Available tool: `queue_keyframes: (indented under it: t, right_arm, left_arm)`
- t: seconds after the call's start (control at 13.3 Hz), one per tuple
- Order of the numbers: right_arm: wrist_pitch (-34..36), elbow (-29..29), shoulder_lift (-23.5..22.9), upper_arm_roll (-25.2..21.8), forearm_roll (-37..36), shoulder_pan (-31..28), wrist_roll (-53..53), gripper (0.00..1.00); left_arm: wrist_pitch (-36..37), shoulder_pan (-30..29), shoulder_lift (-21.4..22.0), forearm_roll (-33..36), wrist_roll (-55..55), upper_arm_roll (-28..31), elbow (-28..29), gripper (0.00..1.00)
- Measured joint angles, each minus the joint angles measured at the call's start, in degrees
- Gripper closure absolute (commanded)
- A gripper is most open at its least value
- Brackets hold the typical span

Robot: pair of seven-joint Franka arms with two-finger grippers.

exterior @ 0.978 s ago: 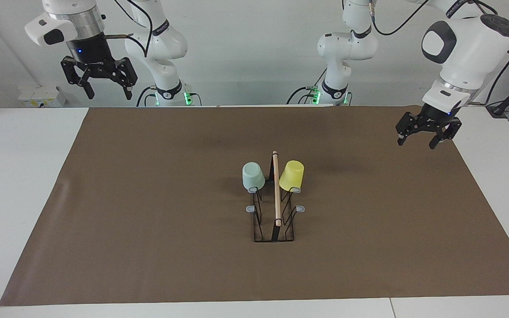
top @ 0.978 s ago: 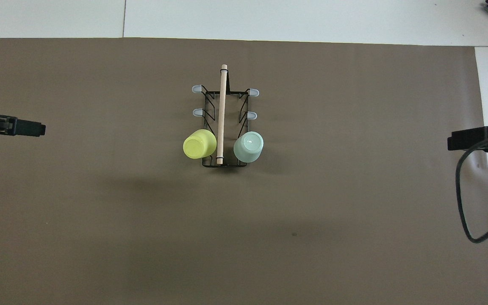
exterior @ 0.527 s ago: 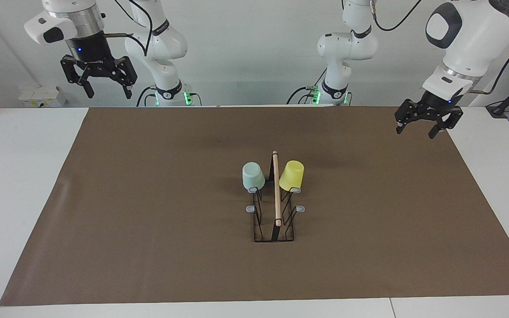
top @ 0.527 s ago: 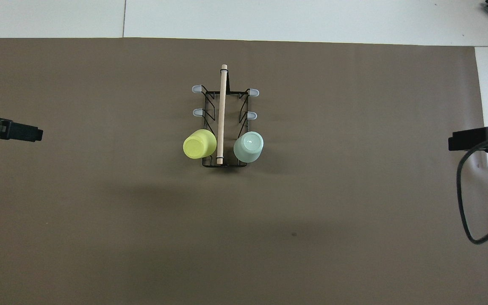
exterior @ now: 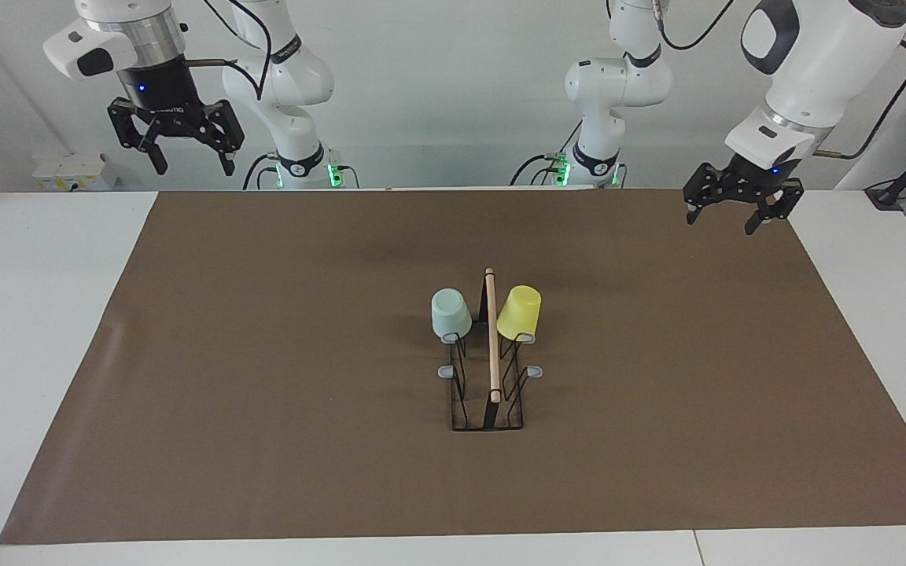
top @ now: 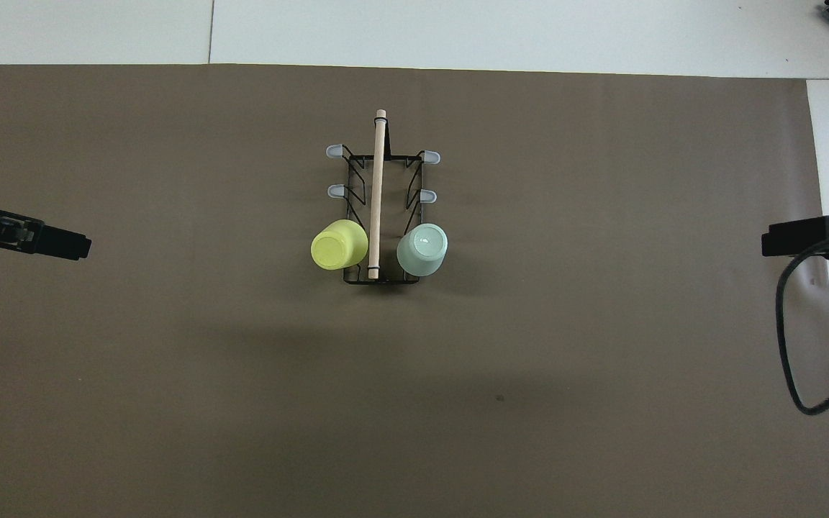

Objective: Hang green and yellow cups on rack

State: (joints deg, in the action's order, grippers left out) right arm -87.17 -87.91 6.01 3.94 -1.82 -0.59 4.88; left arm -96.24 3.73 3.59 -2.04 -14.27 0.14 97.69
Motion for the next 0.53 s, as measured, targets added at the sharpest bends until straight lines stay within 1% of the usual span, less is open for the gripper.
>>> queue_keyframes:
  t: [0.23, 0.53]
  right_arm:
    - [0.0, -0.01, 0.0, 0.0, 0.0, 0.0, 0.0, 0.0]
    - [0.0, -0.02, 0.02, 0.0, 0.0, 0.0, 0.0, 0.0]
  left_arm:
    - [2.26, -1.71, 0.01, 0.01, -0.01, -1.1, -1.41, 0.0]
    - [2.72, -1.81, -0.01, 0.01, 0.66, -1.38, -1.76, 0.0]
